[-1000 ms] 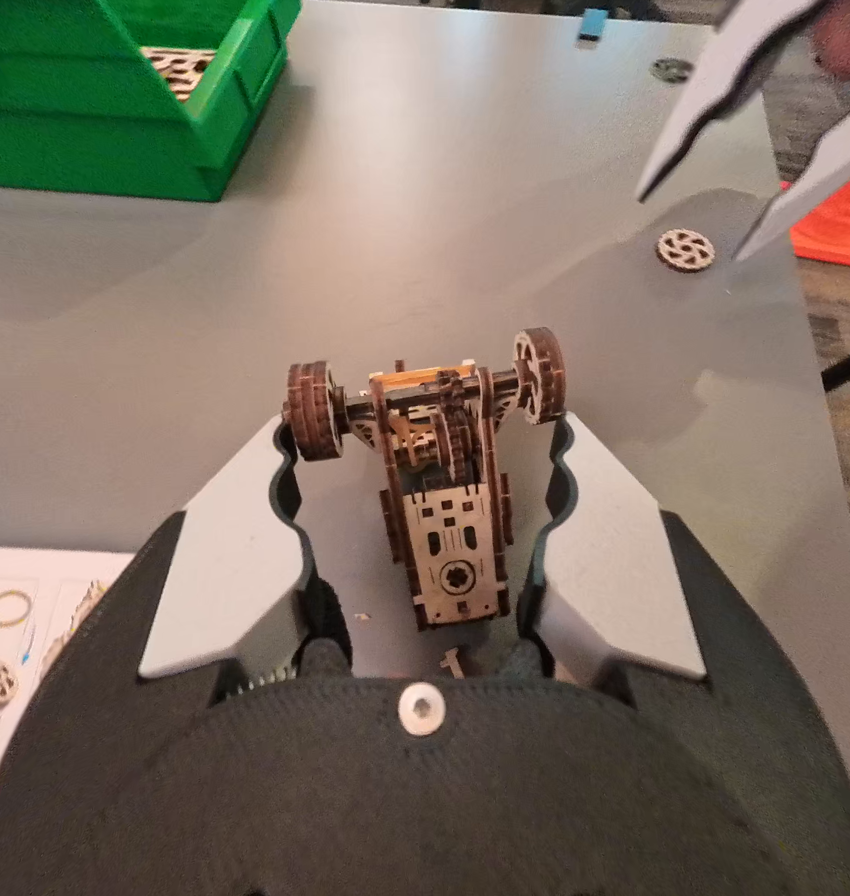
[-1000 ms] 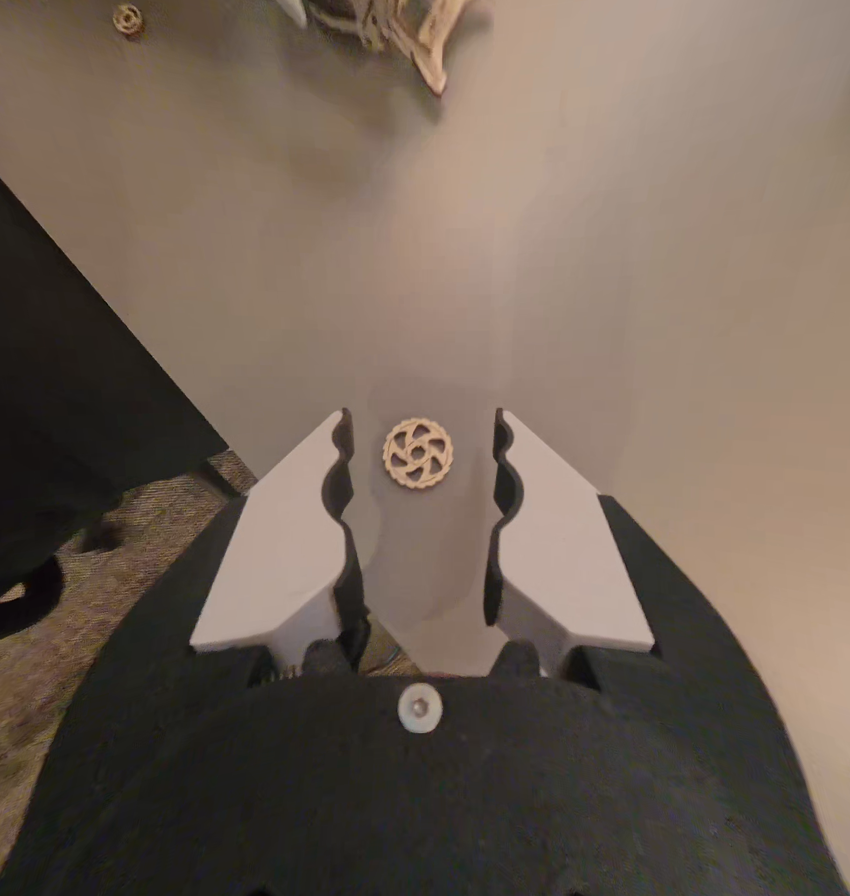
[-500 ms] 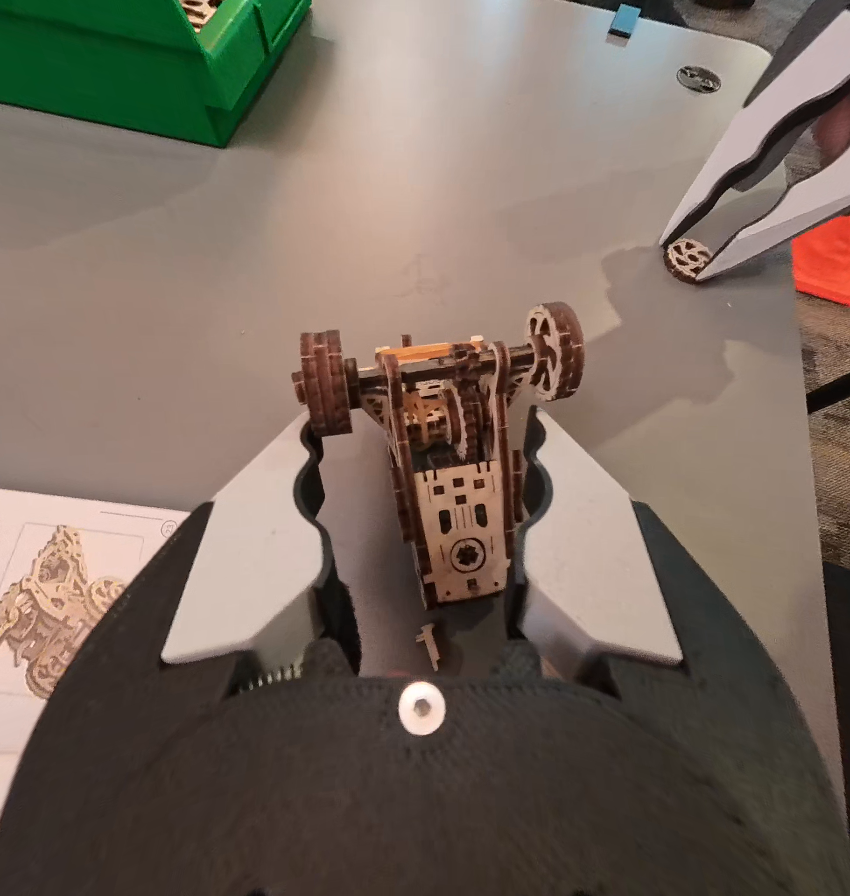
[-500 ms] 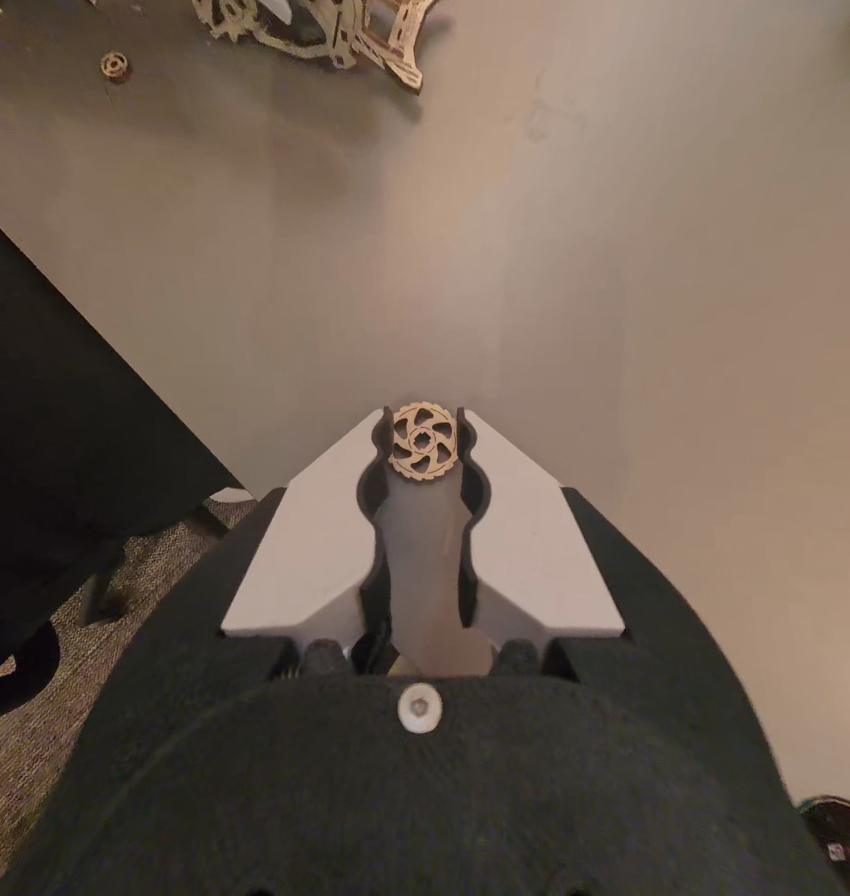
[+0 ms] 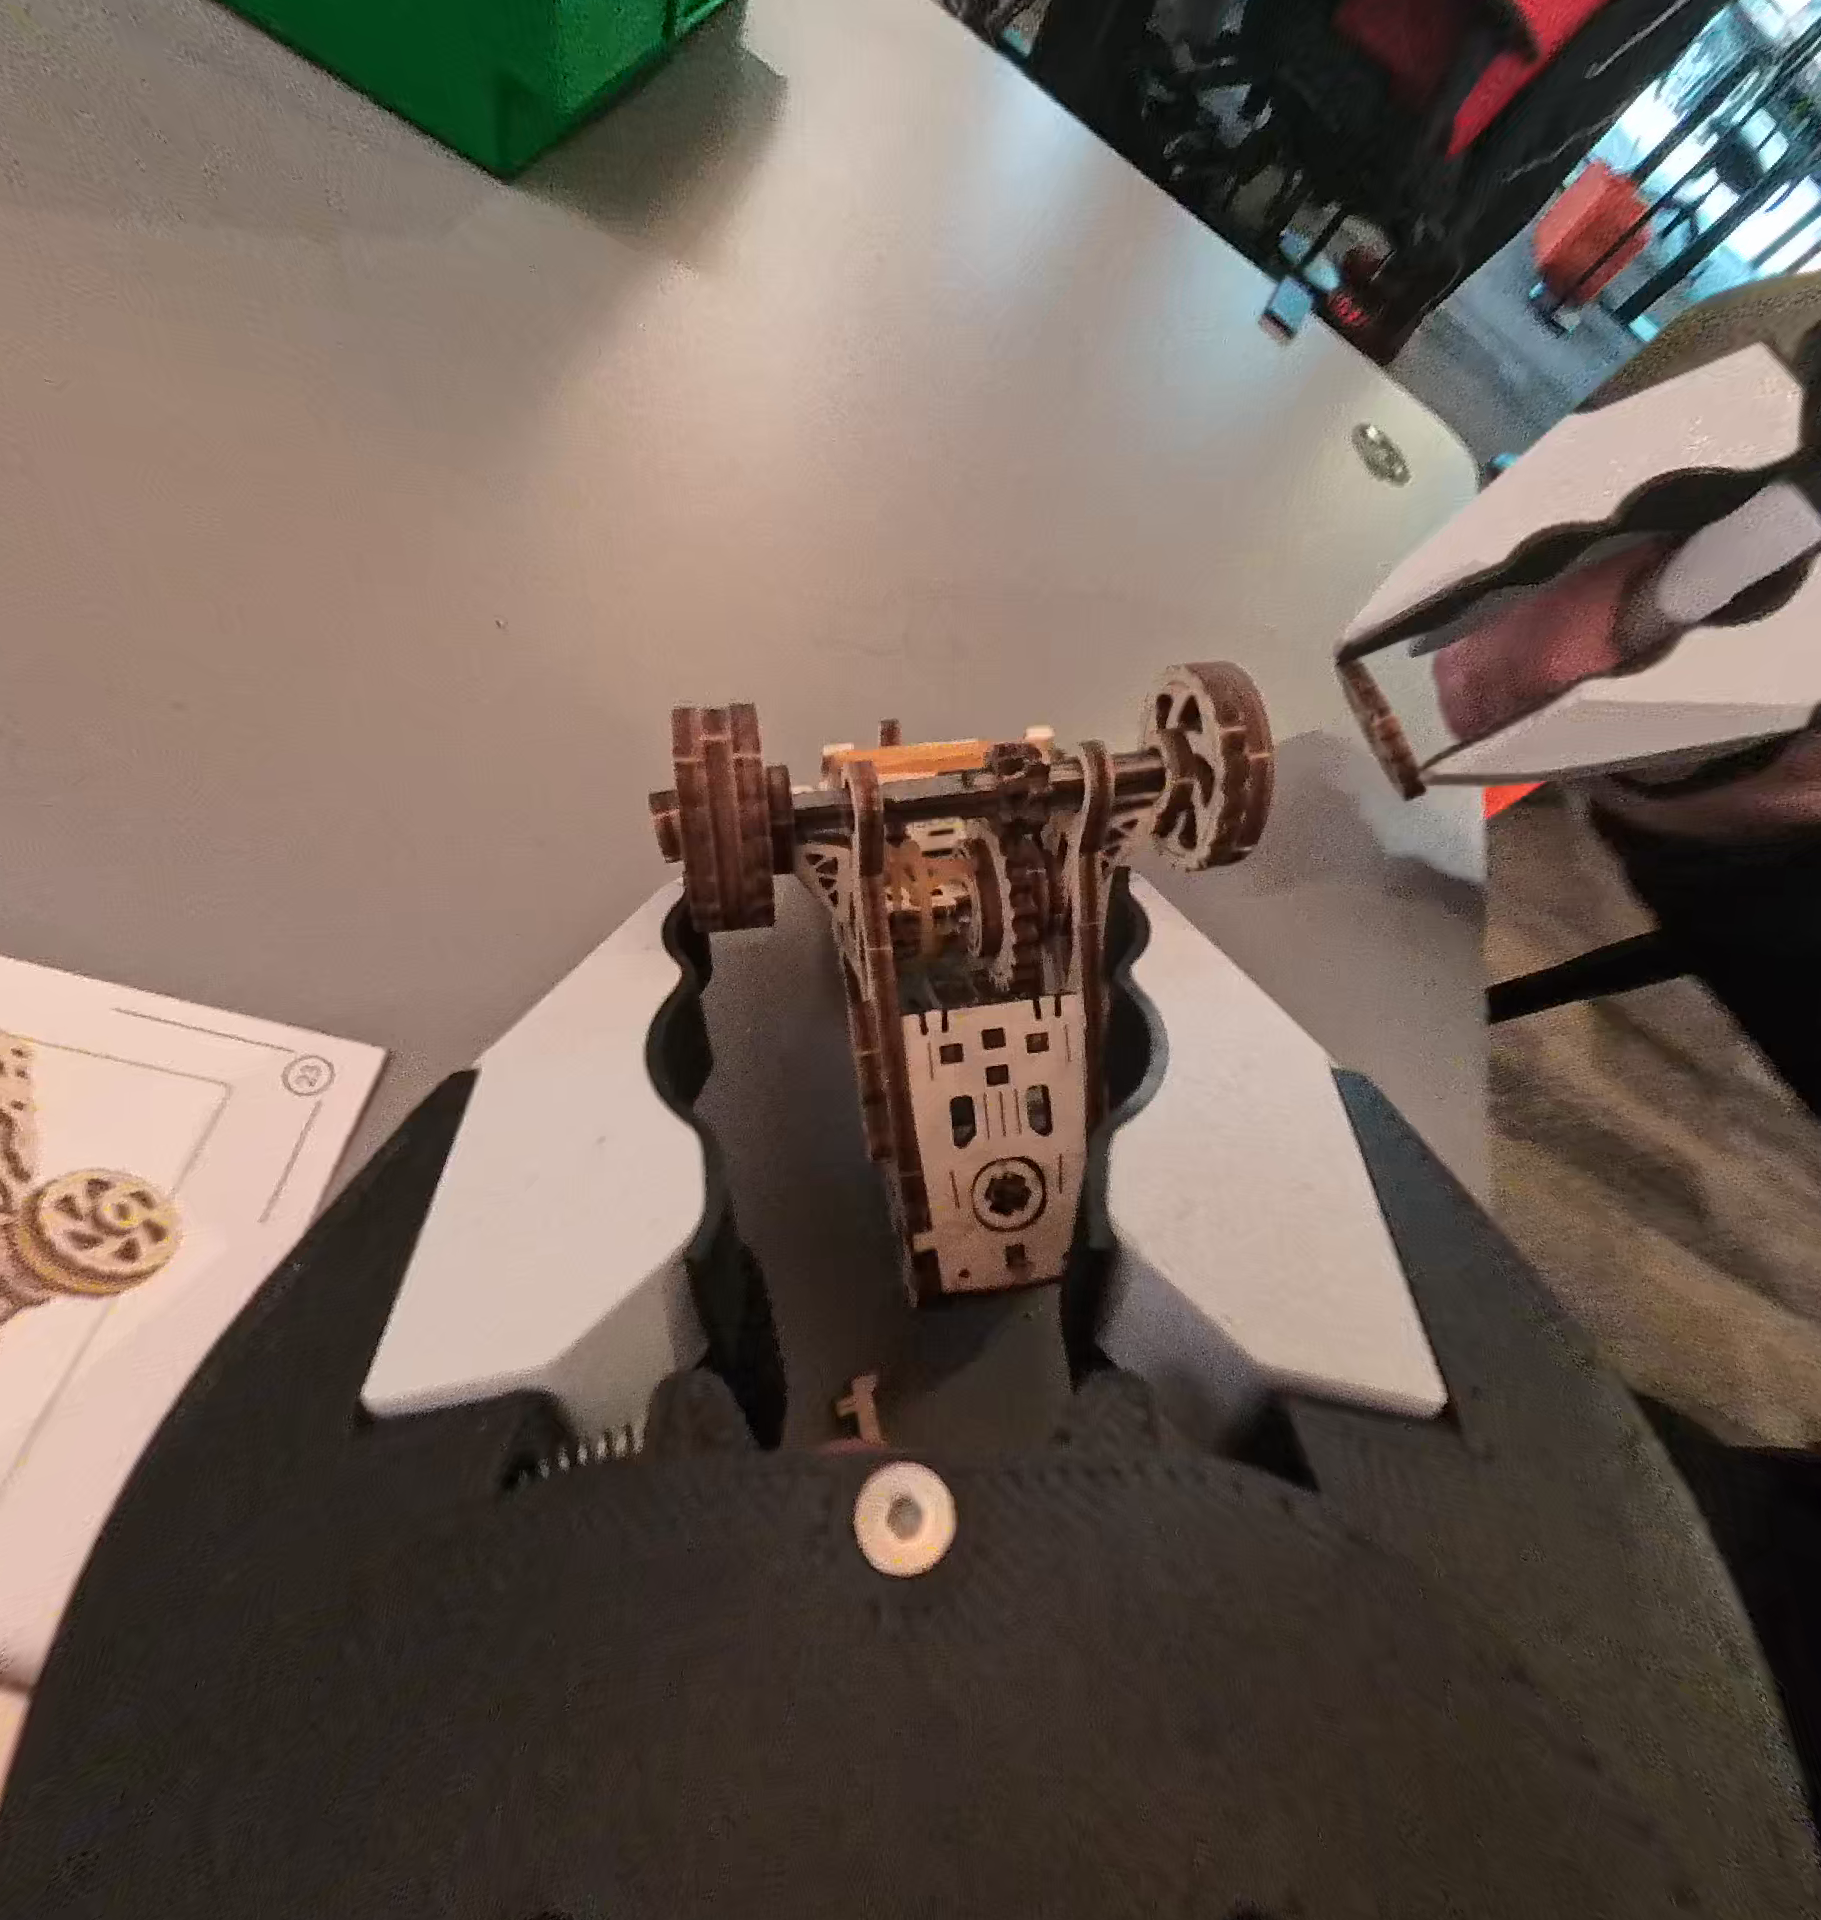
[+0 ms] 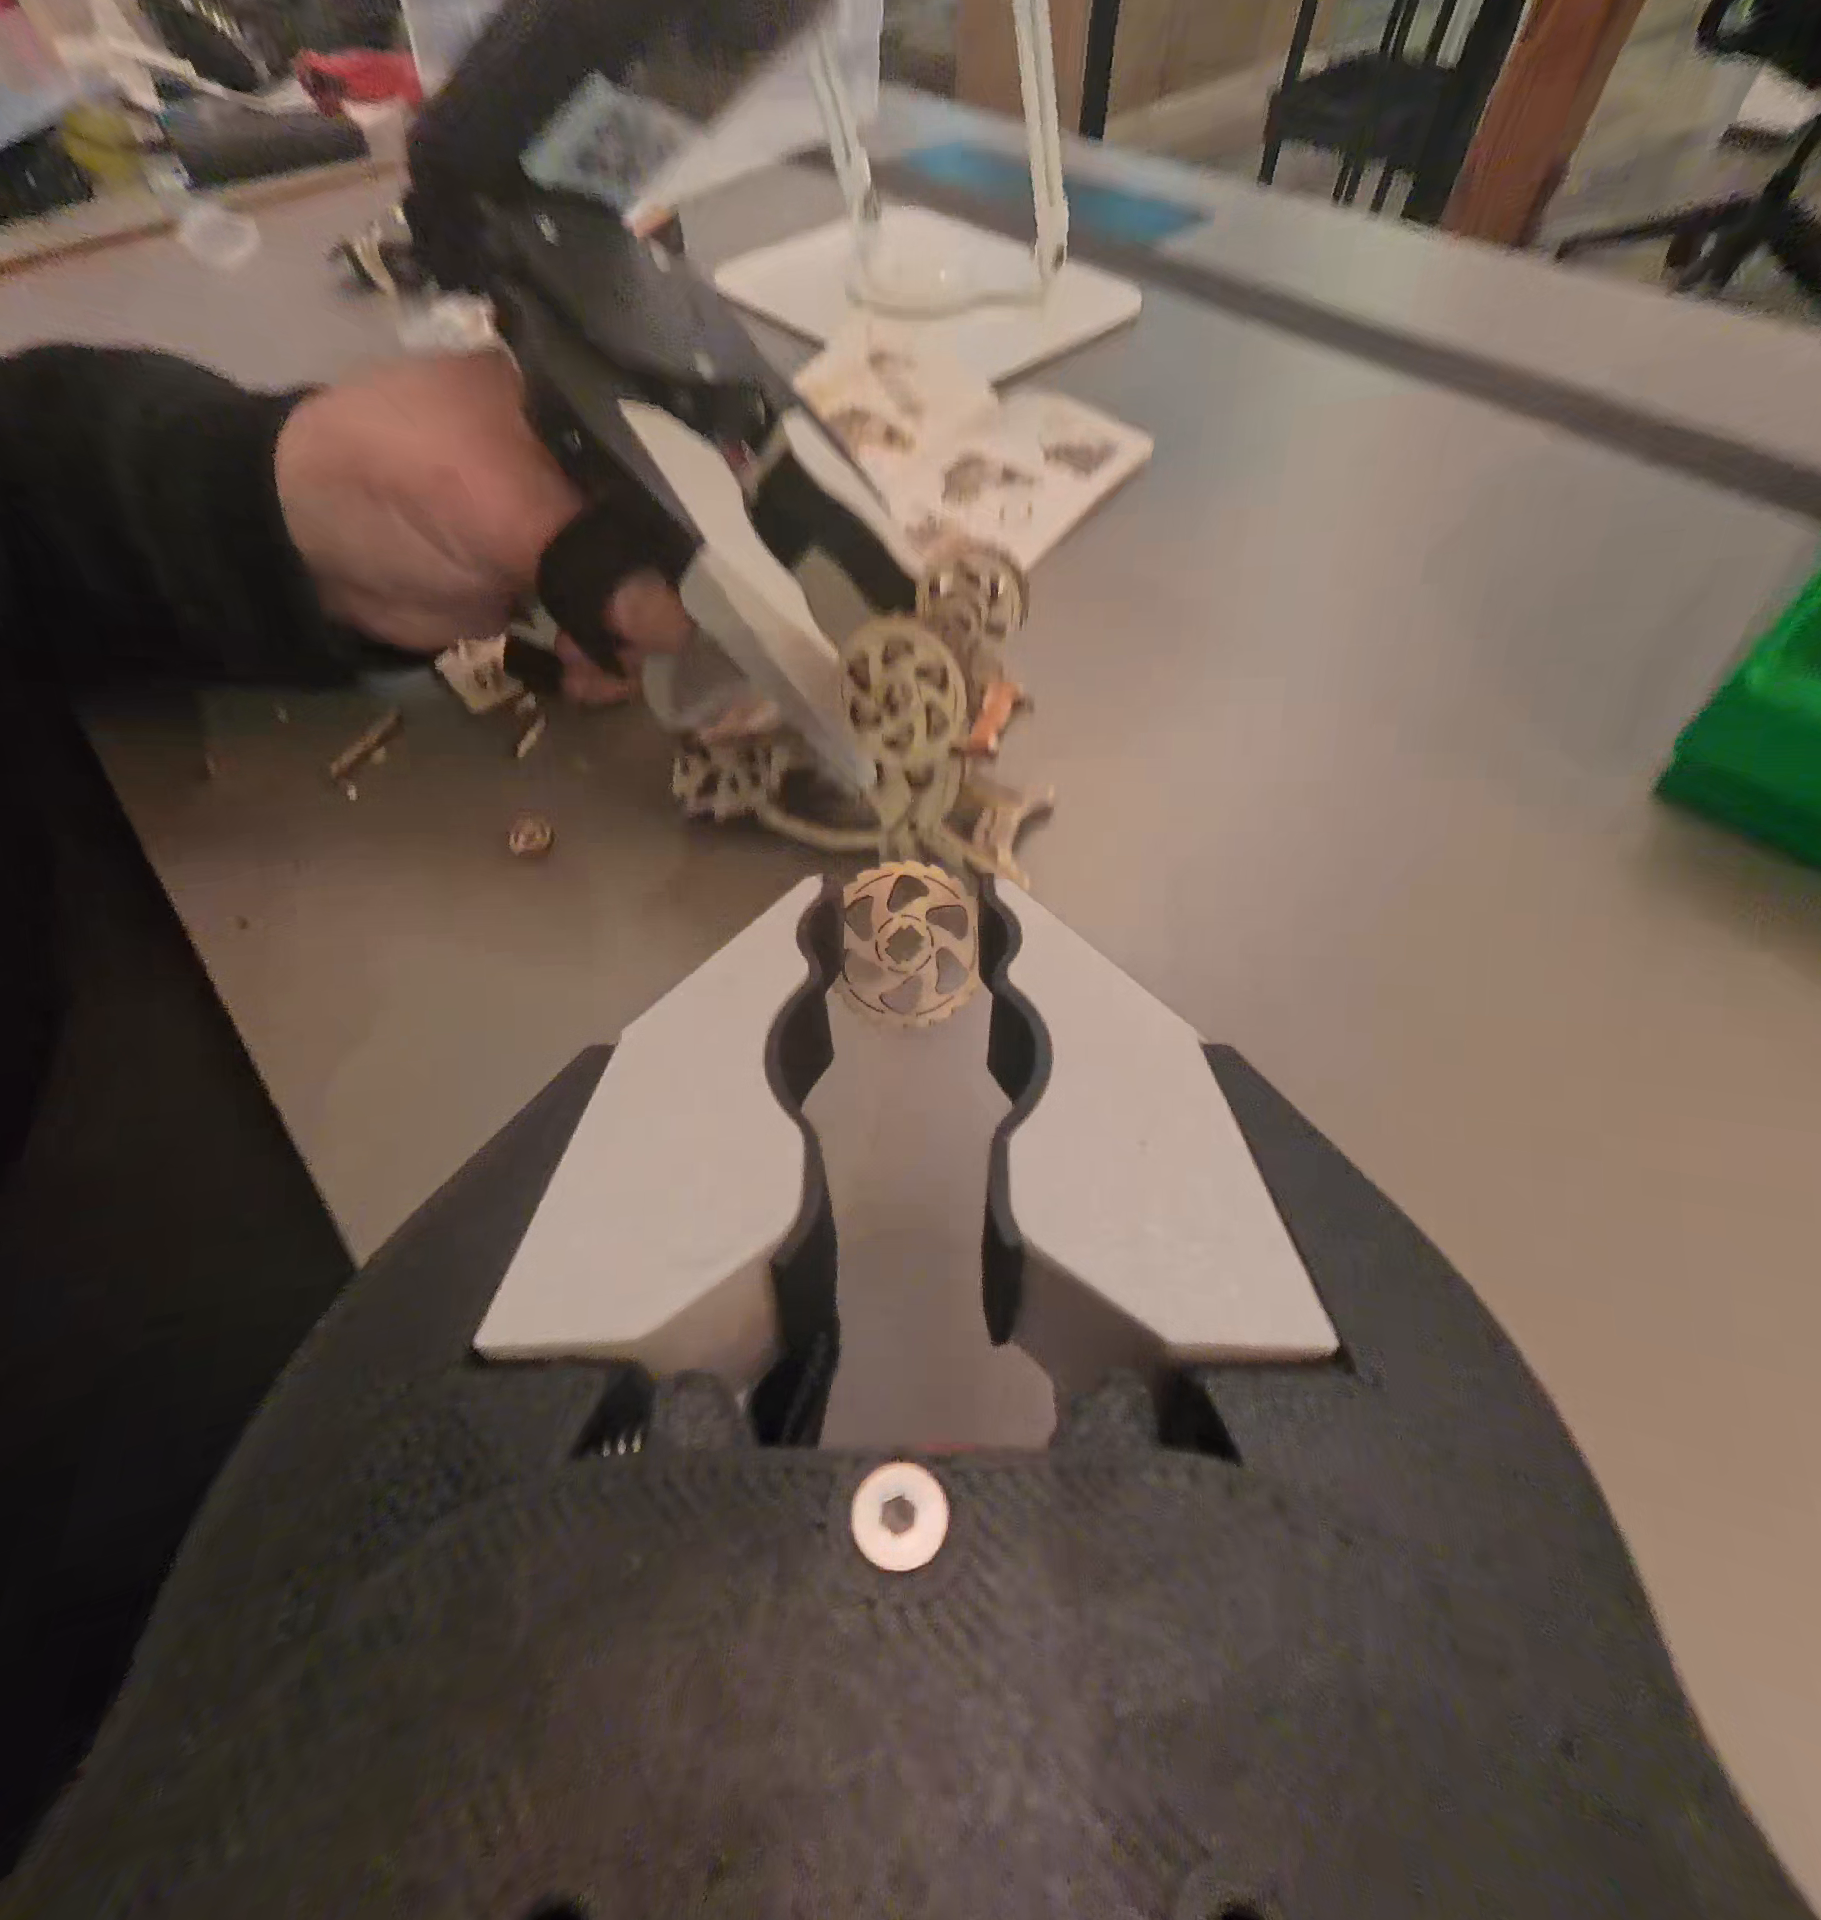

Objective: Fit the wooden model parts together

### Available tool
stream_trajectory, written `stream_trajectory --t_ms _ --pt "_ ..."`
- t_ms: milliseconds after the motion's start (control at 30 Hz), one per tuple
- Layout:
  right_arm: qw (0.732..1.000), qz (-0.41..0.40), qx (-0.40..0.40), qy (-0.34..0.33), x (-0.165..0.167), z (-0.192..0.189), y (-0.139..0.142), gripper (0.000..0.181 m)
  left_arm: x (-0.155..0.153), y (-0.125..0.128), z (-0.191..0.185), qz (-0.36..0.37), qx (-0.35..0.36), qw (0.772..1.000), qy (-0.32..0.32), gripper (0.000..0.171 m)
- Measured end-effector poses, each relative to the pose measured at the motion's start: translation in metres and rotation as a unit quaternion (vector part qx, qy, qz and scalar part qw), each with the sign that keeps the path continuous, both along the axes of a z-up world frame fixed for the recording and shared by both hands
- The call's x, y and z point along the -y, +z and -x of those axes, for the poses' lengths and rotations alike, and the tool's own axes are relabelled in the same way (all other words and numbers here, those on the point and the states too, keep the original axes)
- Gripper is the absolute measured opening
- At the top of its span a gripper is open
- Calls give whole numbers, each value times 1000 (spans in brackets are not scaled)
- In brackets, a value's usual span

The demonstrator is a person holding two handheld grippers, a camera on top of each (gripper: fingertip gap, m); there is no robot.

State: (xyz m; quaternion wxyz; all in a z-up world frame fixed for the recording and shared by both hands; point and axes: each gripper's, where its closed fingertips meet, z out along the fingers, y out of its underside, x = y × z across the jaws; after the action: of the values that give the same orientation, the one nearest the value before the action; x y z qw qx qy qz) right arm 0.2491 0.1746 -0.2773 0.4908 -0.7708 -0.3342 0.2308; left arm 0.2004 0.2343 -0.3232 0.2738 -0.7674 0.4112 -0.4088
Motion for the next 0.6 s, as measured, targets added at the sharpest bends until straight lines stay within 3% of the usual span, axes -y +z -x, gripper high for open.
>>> stream_trajectory --t_ms 100,233,600 --pt "999 -34 -11 8 -17 20 17 23 3 2 -4 77 27 997 -4 74" --pt "998 -55 -9 4 -38 33 20 23 4 -1 -8 140 35 989 -18 74" --pt "996 -92 -5 -3 -56 43 26 23 -1 2 -13 178 54 982 -32 73"
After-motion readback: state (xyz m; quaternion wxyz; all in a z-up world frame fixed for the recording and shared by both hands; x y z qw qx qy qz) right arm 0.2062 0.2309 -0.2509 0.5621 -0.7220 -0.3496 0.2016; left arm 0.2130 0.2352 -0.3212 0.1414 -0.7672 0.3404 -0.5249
